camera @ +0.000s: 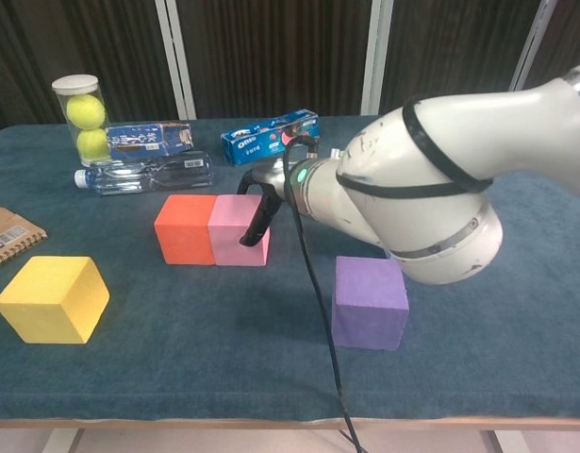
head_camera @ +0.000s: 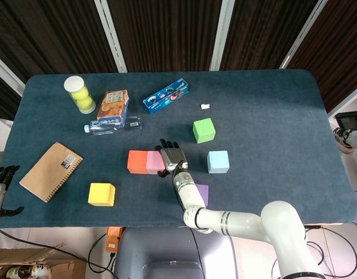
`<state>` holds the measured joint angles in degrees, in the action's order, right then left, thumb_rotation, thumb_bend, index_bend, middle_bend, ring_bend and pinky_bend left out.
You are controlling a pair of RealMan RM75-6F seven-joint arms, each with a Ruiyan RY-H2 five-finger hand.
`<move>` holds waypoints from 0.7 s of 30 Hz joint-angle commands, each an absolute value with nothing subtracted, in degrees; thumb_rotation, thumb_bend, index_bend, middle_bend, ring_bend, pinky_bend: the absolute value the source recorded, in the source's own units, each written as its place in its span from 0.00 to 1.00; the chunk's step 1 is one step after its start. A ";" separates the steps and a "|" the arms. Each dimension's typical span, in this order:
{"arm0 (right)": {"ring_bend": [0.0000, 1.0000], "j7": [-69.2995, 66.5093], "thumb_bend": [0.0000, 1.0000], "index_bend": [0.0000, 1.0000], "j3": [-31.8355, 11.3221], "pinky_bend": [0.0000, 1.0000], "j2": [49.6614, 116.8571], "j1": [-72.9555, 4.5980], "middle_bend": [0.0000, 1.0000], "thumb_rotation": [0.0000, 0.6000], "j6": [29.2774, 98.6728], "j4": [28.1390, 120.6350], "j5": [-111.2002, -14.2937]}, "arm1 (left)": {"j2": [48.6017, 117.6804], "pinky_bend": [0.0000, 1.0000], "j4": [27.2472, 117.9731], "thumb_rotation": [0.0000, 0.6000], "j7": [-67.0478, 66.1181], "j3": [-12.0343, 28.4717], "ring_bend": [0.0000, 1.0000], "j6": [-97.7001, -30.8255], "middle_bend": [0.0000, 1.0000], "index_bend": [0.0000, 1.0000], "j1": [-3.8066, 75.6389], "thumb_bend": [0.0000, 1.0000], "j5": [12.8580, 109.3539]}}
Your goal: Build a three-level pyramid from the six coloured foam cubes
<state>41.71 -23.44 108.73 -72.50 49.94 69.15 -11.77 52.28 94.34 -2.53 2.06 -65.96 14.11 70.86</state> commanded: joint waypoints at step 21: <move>0.00 43.26 0.20 0.00 -18.85 0.00 89.48 -64.94 0.00 1.00 58.90 93.65 -15.44 | 52.03 0.12 94.29 1.00 -2.55 2.36 0.00 -66.07 0.07 0.10 13.53 0.10 70.55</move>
